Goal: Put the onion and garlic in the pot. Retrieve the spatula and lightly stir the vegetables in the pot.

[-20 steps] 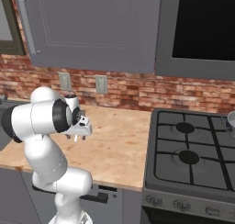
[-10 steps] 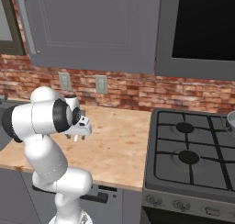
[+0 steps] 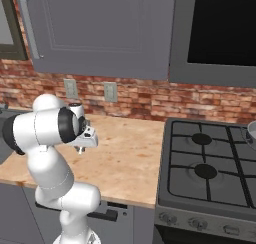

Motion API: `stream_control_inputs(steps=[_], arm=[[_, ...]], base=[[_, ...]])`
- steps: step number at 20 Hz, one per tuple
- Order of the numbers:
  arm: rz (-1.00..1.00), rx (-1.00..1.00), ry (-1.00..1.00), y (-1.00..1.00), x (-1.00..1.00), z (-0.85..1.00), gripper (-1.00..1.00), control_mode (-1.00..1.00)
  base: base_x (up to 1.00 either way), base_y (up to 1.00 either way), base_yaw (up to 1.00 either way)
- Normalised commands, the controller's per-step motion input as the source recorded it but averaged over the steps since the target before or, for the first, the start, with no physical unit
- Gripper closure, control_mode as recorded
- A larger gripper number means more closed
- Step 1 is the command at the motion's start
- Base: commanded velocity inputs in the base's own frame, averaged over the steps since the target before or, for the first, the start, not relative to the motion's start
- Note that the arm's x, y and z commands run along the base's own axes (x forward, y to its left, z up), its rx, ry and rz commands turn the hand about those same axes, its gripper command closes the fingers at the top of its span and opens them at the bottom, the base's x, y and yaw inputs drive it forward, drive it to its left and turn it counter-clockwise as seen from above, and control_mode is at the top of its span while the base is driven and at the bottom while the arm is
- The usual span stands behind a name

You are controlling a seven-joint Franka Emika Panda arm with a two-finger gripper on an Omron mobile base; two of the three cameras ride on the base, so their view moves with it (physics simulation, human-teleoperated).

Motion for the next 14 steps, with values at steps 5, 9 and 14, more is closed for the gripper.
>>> stream_control_inputs(steps=[5,9,14], arm=[[0.0,0.0,0.02,0.04,0.0,-0.01,1.0,-1.0],[0.0,0.0,0.0,0.0,-0.13,0.07,1.0,-1.0],[0.0,0.0,-0.05,0.0,-0.72,0.67,1.0,-1.0]], base=[[0.0,0.0,0.0],[0.0,0.0,0.0],[0.0,0.0,0.0]])
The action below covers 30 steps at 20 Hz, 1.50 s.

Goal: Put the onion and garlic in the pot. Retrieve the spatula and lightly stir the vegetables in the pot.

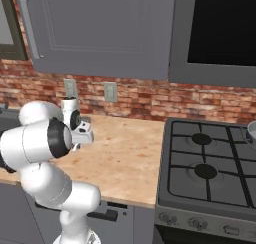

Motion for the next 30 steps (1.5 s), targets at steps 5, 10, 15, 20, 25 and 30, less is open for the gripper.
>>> stream_control_inputs(steps=[5,10,15,20,25,30], arm=[[0.0,0.0,-0.06,0.0,-1.0,0.91,1.0,-1.0],[0.0,0.0,-0.01,-0.03,-1.0,1.0,1.0,-1.0],[0.0,0.0,0.0,-0.2,-1.0,1.0,1.0,-1.0],[0.0,0.0,0.04,-0.4,-0.74,0.91,1.0,-1.0],[0.01,0.0,0.13,-0.46,-0.51,0.72,1.0,-1.0],[0.0,0.0,0.07,-0.26,-0.2,0.21,1.0,-1.0]], base=[[0.0,0.0,0.0],[0.0,0.0,0.0],[0.0,0.0,0.0],[0.0,0.0,0.0],[0.0,0.0,0.0],[0.0,0.0,0.0]])
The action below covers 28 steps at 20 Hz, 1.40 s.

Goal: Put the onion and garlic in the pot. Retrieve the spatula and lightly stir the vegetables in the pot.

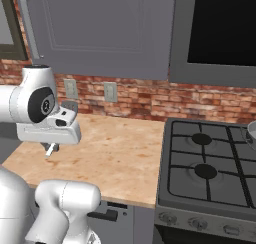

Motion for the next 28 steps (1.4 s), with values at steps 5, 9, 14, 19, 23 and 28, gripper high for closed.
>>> stream_control_inputs(steps=[5,9,14,19,23,28], arm=[[0.0,0.0,0.0,0.0,0.0,0.0,1.0,-1.0],[0.0,0.0,0.0,0.0,0.0,0.0,1.0,-1.0],[0.0,0.0,0.0,0.0,0.0,0.0,1.0,-1.0],[0.0,0.0,0.0,0.0,0.0,0.0,1.0,1.0],[0.0,0.0,0.0,0.0,0.0,0.0,1.0,1.0],[0.0,0.0,0.0,0.0,0.0,0.0,1.0,1.0]], base=[[0.0,0.0,0.0],[0.0,0.0,0.0],[0.0,0.0,0.0],[-0.31,-0.33,-0.06],[-0.34,-0.57,-0.16],[-0.07,-0.78,-0.13]])
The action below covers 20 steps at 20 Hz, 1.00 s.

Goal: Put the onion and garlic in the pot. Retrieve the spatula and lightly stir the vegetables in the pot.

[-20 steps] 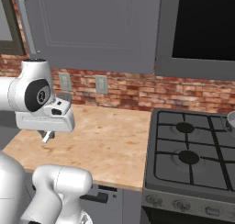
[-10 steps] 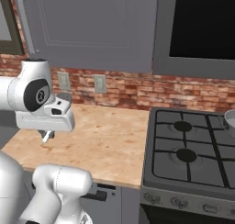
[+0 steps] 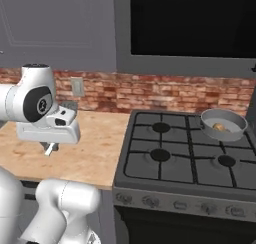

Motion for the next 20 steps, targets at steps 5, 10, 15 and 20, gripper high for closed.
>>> stream_control_inputs(steps=[5,10,15,20], arm=[[0.0,0.0,0.0,0.0,0.0,0.0,1.0,1.0],[0.0,0.0,0.0,0.0,0.0,0.0,1.0,1.0],[0.0,0.0,0.0,0.0,0.0,0.0,1.0,1.0],[0.0,0.0,0.0,0.0,0.0,0.0,1.0,1.0]], base=[[0.0,-1.0,-0.08],[-0.1,-1.0,-0.12],[0.25,-0.97,-0.16],[0.47,-0.54,-0.14]])
